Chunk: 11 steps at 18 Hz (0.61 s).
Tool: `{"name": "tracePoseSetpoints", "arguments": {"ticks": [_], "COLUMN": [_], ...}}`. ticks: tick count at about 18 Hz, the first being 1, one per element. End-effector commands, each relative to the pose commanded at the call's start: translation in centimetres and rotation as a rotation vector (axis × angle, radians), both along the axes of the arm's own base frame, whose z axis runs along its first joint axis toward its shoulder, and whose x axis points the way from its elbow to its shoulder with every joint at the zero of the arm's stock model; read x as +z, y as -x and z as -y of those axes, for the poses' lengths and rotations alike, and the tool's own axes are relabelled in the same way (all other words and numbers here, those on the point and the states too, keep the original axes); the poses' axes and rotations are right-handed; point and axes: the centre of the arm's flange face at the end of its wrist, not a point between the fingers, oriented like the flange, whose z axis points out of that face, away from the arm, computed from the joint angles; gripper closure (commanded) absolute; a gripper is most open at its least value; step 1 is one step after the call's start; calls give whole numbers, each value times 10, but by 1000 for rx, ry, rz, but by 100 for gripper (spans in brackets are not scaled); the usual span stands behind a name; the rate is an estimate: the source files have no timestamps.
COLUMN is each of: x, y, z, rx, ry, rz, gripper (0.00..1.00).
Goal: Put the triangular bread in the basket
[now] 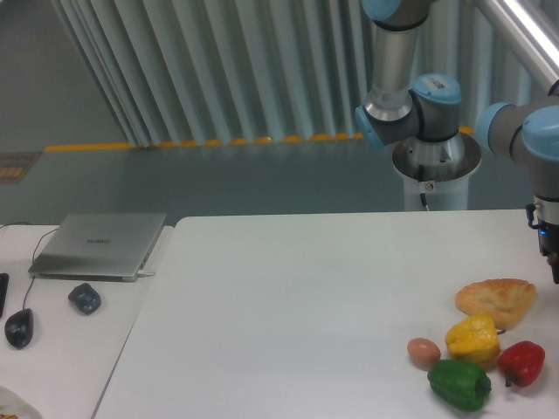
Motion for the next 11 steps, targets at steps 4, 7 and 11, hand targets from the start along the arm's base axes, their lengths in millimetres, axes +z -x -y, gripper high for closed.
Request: {"name": "tracePoseSetpoints", "arguments": {"ticks": [4, 7, 11], "x": [-4, -5, -10], "y": [-1, -2, -7], "z": [3, 4, -3], "rx": [6, 79, 277], "ry": [4, -22, -108], "rz": [10, 17, 64], "gripper": [0, 0, 0]}}
